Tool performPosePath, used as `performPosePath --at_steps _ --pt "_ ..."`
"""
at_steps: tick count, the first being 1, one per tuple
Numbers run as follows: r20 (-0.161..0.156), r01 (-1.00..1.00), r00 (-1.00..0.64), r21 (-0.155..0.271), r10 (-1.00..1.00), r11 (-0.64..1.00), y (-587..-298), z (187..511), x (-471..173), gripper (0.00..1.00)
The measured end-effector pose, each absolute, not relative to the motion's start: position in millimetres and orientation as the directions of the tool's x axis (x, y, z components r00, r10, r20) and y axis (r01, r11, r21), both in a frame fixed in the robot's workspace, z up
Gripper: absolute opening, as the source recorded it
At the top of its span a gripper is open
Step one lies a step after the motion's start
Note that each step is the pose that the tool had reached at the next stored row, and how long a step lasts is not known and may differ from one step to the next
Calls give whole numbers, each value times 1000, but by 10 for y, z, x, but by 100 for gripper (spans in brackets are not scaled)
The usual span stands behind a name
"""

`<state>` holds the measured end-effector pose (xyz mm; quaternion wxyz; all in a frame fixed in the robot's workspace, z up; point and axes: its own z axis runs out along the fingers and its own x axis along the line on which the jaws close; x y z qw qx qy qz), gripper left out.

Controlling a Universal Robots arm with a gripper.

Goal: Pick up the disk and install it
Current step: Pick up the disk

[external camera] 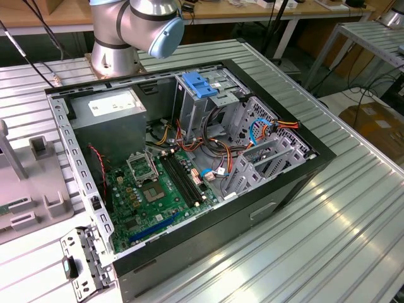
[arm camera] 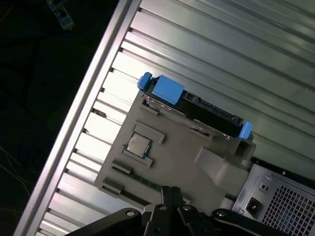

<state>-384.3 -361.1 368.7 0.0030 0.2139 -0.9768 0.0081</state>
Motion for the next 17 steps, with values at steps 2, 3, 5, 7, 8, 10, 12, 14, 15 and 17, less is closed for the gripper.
performPosePath --at_steps 2,3,5,7,8,10,12,14,15,17 --pt "9 -429 -903 -14 -429 903 -3611 3687 -3843 11" --pt "9 -433 -901 -14 -433 901 -3611 3687 -3843 11" --pt "9 -441 -898 -14 -440 898 -3611 3687 -3843 11" --pt "9 -449 -894 -14 -449 893 -3611 3687 -3843 11" --pt "9 -452 -892 -14 -452 892 -3611 3687 -3843 11" --pt "9 -462 -887 -14 -462 887 -3611 3687 -3843 11" --pt "9 -468 -884 -14 -468 884 -3611 3687 -3843 11" --pt "9 -473 -881 -14 -473 881 -3611 3687 -3843 11" --pt "9 -476 -880 -14 -476 879 -3611 3687 -3843 11" --pt "9 -482 -876 -14 -482 876 -3611 3687 -3843 11"
